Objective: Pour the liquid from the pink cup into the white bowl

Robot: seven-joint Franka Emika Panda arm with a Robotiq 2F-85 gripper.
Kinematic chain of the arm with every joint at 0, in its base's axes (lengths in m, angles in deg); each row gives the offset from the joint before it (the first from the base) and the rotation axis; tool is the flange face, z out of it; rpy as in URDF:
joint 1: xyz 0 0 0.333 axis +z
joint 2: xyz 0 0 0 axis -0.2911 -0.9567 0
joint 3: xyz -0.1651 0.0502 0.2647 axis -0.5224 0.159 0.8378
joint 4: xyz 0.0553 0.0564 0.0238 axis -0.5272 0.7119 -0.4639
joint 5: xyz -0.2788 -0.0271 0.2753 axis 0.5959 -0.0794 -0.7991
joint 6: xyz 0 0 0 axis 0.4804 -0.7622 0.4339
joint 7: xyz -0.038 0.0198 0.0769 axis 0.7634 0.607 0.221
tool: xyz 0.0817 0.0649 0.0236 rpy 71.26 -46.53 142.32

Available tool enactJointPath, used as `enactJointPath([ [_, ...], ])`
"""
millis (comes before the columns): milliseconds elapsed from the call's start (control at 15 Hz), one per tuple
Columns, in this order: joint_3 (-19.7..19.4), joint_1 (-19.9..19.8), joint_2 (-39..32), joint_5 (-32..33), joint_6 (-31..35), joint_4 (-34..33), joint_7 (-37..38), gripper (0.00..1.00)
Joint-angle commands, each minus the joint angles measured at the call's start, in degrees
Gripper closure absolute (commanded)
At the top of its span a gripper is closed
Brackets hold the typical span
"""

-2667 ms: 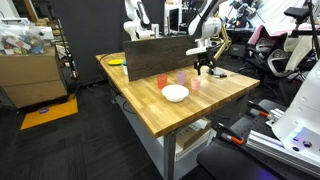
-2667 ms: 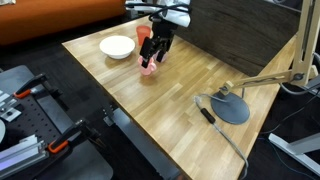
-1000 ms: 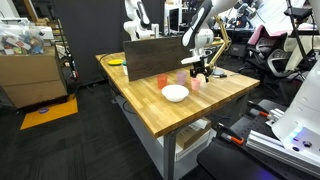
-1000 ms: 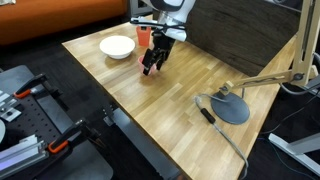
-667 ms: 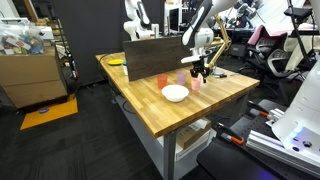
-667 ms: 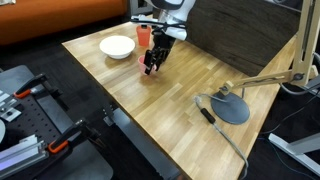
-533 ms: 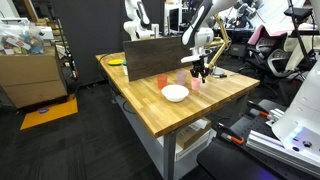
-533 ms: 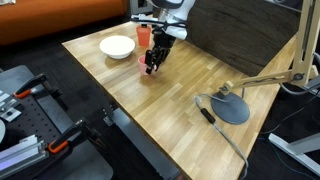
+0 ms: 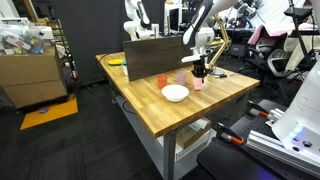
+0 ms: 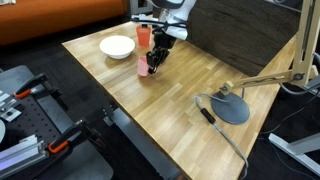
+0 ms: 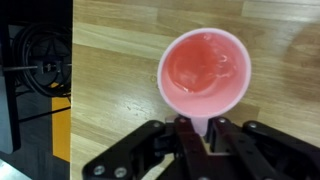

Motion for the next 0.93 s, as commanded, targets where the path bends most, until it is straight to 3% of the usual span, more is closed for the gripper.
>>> enactJointPath([
  [0, -0.6, 0.0, 2.8, -1.1, 1.8, 2.9, 0.3, 0.96],
  [467, -3.1, 3.0, 6.8, 5.9, 2.7, 5.3, 2.4, 0.96],
  [867, -4.1, 9.3, 8.8, 22.1, 1.8, 5.6, 10.9, 0.96],
])
